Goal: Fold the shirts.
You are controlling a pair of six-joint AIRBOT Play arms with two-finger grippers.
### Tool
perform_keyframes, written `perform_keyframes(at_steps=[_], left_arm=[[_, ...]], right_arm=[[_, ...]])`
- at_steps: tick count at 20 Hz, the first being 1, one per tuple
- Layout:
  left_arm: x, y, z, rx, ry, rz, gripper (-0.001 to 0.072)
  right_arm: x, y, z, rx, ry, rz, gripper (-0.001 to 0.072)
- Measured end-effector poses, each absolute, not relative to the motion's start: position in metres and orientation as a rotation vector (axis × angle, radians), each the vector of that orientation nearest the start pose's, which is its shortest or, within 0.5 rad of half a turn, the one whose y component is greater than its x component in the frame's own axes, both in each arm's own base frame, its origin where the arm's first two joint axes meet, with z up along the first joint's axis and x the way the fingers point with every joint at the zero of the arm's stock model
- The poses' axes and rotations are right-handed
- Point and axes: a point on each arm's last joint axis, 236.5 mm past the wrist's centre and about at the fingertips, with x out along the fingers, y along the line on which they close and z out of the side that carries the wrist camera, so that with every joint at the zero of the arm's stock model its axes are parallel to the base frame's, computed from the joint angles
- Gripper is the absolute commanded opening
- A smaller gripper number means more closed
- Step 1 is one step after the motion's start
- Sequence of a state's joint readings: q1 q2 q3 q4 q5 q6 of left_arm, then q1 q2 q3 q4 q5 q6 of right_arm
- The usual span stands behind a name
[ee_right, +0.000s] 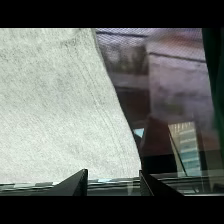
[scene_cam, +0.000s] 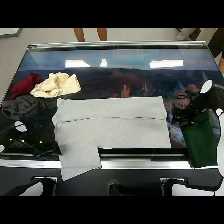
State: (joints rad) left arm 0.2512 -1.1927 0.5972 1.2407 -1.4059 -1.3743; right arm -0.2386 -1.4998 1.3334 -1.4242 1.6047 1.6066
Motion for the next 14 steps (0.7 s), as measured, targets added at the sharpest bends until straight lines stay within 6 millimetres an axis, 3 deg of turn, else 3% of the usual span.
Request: perform_keyframes(at_steps=[3, 5, 6, 8, 9, 10, 14], left_arm=[[0.157, -0.044, -0.101, -0.505, 1.900, -0.194, 0.0429], [0.156, -0.049, -0.104, -0.531, 1.890, -0.198, 0.0300], [0.158, -0.052, -0.105, -0.546, 1.877, -0.198, 0.0299], [0.163, -0.056, -0.107, -0.567, 1.854, -0.198, 0.0183], [0.164, -0.056, -0.108, -0.569, 1.846, -0.197, 0.0160], [0.166, -0.056, -0.109, -0.573, 1.839, -0.196, 0.0046], [0.169, -0.058, -0.110, -0.574, 1.819, -0.208, 0.0037]], right_arm=[[0.322, -0.042, -0.020, 0.362, 1.738, -0.089, 0.0435], [0.322, -0.042, -0.020, 0.362, 1.739, -0.090, 0.0436], [0.321, -0.042, -0.020, 0.363, 1.741, -0.089, 0.0436], [0.318, -0.041, -0.020, 0.364, 1.746, -0.088, 0.0446], [0.314, -0.039, -0.020, 0.368, 1.749, -0.085, 0.0488], [0.309, -0.037, -0.022, 0.372, 1.751, -0.085, 0.0505], [0.274, -0.027, -0.042, 0.389, 1.779, -0.086, 0.0501]])
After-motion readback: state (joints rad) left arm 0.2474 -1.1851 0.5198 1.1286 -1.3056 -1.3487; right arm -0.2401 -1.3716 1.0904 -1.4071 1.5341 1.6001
